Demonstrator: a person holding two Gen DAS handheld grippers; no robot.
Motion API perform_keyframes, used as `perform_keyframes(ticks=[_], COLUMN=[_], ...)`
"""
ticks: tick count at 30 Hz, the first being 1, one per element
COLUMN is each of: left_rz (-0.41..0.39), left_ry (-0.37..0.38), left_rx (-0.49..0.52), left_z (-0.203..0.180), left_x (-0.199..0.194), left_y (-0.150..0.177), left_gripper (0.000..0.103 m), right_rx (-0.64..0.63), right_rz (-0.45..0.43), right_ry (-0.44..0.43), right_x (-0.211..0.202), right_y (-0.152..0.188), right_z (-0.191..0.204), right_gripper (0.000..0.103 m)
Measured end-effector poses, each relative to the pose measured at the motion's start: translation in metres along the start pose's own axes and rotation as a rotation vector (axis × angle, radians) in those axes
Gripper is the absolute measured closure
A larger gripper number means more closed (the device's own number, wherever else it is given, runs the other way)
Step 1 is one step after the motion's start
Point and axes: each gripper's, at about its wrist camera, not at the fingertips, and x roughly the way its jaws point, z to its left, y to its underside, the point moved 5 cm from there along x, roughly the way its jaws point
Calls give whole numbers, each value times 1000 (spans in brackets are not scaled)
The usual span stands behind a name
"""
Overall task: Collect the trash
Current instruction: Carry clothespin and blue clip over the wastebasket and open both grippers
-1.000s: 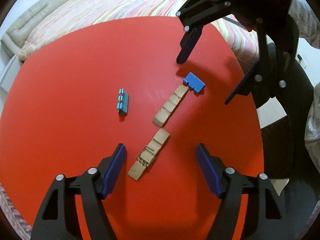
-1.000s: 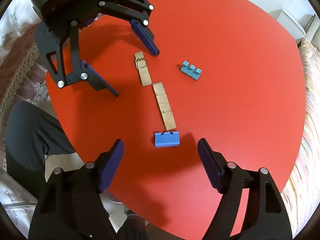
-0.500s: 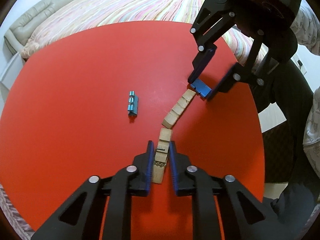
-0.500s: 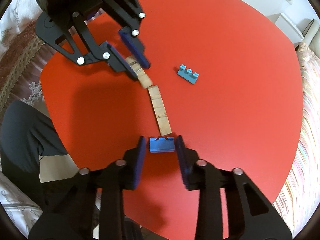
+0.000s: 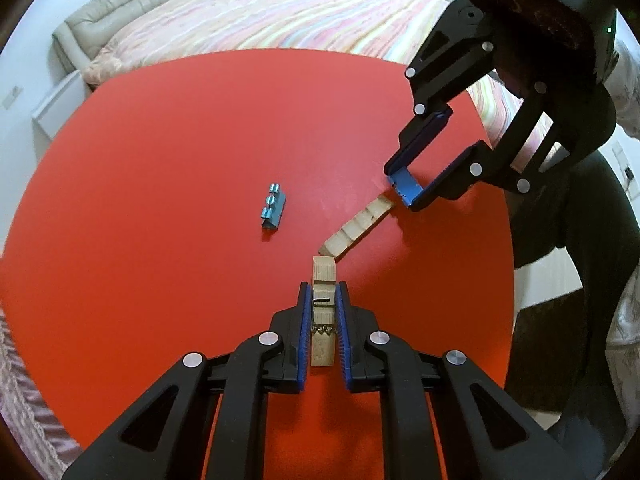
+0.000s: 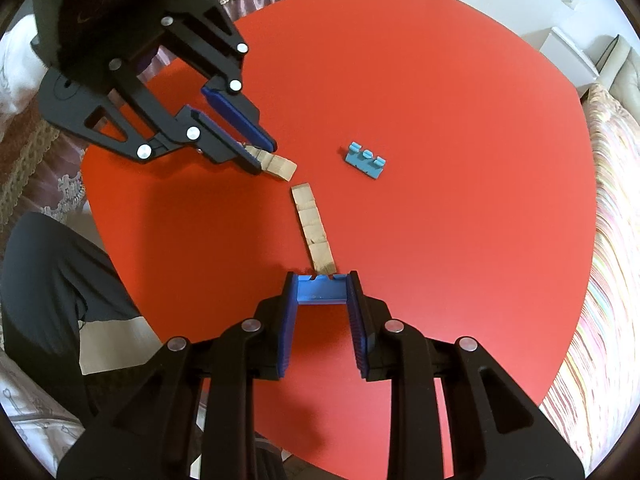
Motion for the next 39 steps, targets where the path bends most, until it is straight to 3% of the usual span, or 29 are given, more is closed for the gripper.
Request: perform_keyframes(ticks=[13,25,39], left_rz=[-47,-81,-119], left_ry=[-95,-205,-196], left_rx=[-128,-283,-429], left_z=[-37,-89,-143], left_x=[-52,-92,-96], left_y=[-4,9,30], left_gripper=[91,91,91], right_rx=[35,71,120], right_rz=[-73,-154,-207], right_ry=[11,24,35], right_x=[-46,-92,-112], right_y=[11,50,95], right_z=[16,55,94], right_gripper=[79,79,79])
